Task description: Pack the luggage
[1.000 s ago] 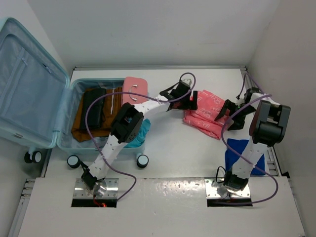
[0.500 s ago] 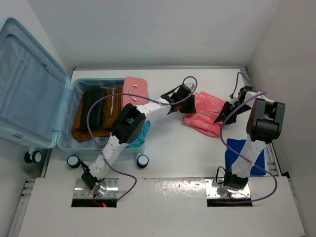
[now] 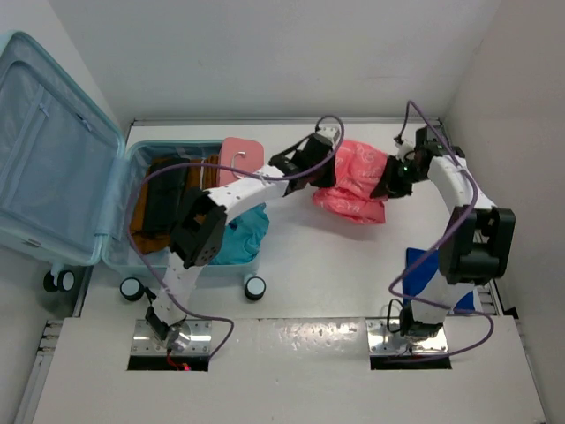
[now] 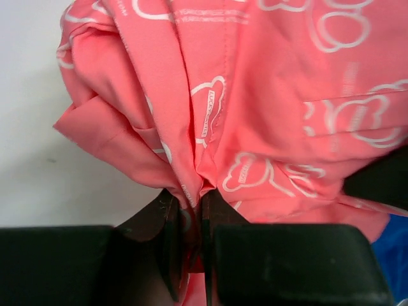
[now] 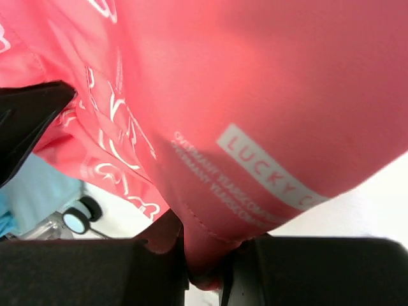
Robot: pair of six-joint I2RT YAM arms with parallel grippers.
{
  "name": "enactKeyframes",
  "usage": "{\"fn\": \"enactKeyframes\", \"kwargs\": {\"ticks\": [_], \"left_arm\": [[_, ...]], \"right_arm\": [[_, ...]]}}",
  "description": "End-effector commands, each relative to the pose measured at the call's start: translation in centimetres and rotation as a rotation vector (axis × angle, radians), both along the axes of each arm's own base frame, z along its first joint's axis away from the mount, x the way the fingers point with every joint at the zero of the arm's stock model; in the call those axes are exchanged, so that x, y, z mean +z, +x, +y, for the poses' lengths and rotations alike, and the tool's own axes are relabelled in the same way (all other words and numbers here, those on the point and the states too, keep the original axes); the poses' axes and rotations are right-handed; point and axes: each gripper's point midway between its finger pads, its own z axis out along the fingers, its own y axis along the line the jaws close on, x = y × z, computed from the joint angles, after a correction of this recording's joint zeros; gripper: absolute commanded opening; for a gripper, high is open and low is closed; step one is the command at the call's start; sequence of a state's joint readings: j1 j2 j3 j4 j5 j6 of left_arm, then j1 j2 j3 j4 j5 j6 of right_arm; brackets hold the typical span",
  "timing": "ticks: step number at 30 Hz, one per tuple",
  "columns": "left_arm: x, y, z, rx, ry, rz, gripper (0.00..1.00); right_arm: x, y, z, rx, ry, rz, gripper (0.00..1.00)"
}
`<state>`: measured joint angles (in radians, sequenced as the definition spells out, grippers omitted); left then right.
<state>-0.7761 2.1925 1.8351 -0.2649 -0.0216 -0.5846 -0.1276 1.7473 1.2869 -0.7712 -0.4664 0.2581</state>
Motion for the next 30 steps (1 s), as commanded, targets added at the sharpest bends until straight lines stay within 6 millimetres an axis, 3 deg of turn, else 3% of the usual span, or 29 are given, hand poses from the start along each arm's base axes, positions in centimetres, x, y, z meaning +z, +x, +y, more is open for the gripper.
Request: {"fn": "enactKeyframes", "kwargs": {"ticks": [1,2,3,4,5,6,7,8,9,10,11,12,13,14,16,17,18,19,20,21,22,24,25,26,27,29,30], "left_arm": [[14.6,-1.4,0.5,-0.041,-0.14,-0.273,0.0],[16.0,-1.7,1.2,-0.032,-0.144,-0.3,0.0],[18.8,-2.3,2.2,-0.023,-0.167,-0.345,0.0],[18.9,-2.7,3.0,-0.013,-0.15,-0.349,0.0],[19.8,-2.6,4.2,0.022,-0.129,-0.377,0.0],[21.7,-2.9,6.1,0.059,-0.134,-0.399,0.0],[21.4,-2.4,8.1,0.12,-0.088,-0.413,0.0],[21.8,-2.4,9.6,0.156,-0.076,-0.421,0.0],[24.3,-3.2,11.7,0.186,-0.097,-0.462,0.0],[23.1,-3.5,13.1,0.206,-0.071,-0.448,0.0],[23.4,-3.3,15.3,0.254,-0.063,-0.458,0.0],[23.7,-3.7,16.6,0.27,-0.065,-0.464,0.0],[22.6,-4.0,18.1,0.293,-0.032,-0.459,0.0],[24.2,-4.6,21.0,0.349,-0.04,-0.486,0.0],[23.9,-5.3,23.8,0.405,-0.014,-0.483,0.0],[22.8,-5.2,26.0,0.45,0.028,-0.472,0.0],[23.4,-5.7,28.1,0.509,0.036,-0.49,0.0],[22.6,-5.9,29.8,0.544,0.07,-0.471,0.0],[21.7,-6.1,31.4,0.578,0.103,-0.451,0.0],[21.6,-5.8,33.9,0.646,0.116,-0.438,0.0],[21.4,-6.4,35.4,0.675,0.131,-0.428,0.0],[20.0,-7.3,38.4,0.728,0.174,-0.381,0.0],[19.7,-7.8,39.0,0.73,0.172,-0.372,0.0],[19.8,-9.0,39.8,0.739,0.169,-0.374,0.0],[18.7,-9.6,40.9,0.758,0.199,-0.353,0.0],[17.2,-10.8,42.1,0.777,0.235,-0.308,0.0],[16.1,-11.3,43.0,0.793,0.254,-0.276,0.0]], "right_arm": [[10.5,4.2,6.5,0.147,0.049,-0.374,0.0],[11.6,4.6,7.1,0.141,0.059,-0.4,0.0],[14.3,5.7,7.9,0.136,0.055,-0.466,0.0],[15.2,5.5,10.2,0.175,0.068,-0.487,0.0],[15.7,5.6,11.0,0.17,0.067,-0.494,0.0],[17.6,6.9,11.5,0.162,0.048,-0.545,0.0],[18.0,6.5,14.0,0.207,0.056,-0.559,0.0],[18.4,6.7,14.7,0.193,0.058,-0.558,0.0],[19.4,7.7,16.3,0.201,0.061,-0.607,0.0],[19.6,7.7,17.6,0.209,0.05,-0.618,0.0],[20.1,8.1,18.5,0.204,0.063,-0.627,0.0],[20.6,7.9,20.4,0.23,0.086,-0.641,0.0],[20.4,8.0,22.4,0.241,0.12,-0.627,0.0],[21.5,7.6,24.3,0.265,0.152,-0.647,0.0],[22.4,8.5,27.4,0.293,0.202,-0.689,0.0],[22.8,7.1,30.5,0.344,0.24,-0.695,0.0],[23.0,6.9,31.7,0.359,0.257,-0.693,0.0],[22.8,7.9,33.6,0.357,0.281,-0.689,0.0],[22.9,6.2,36.2,0.404,0.317,-0.677,0.0],[21.5,6.4,37.6,0.418,0.322,-0.651,0.0],[23.4,5.8,39.2,0.425,0.373,-0.682,0.0],[21.6,4.5,42.2,0.458,0.393,-0.641,0.0],[21.8,4.1,43.3,0.467,0.422,-0.65,0.0],[20.4,3.6,43.9,0.476,0.415,-0.624,0.0],[19.9,1.8,45.6,0.514,0.427,-0.617,0.0],[18.0,0.6,46.8,0.532,0.418,-0.584,0.0],[17.4,-1.1,48.0,0.563,0.425,-0.567,0.0]]}}
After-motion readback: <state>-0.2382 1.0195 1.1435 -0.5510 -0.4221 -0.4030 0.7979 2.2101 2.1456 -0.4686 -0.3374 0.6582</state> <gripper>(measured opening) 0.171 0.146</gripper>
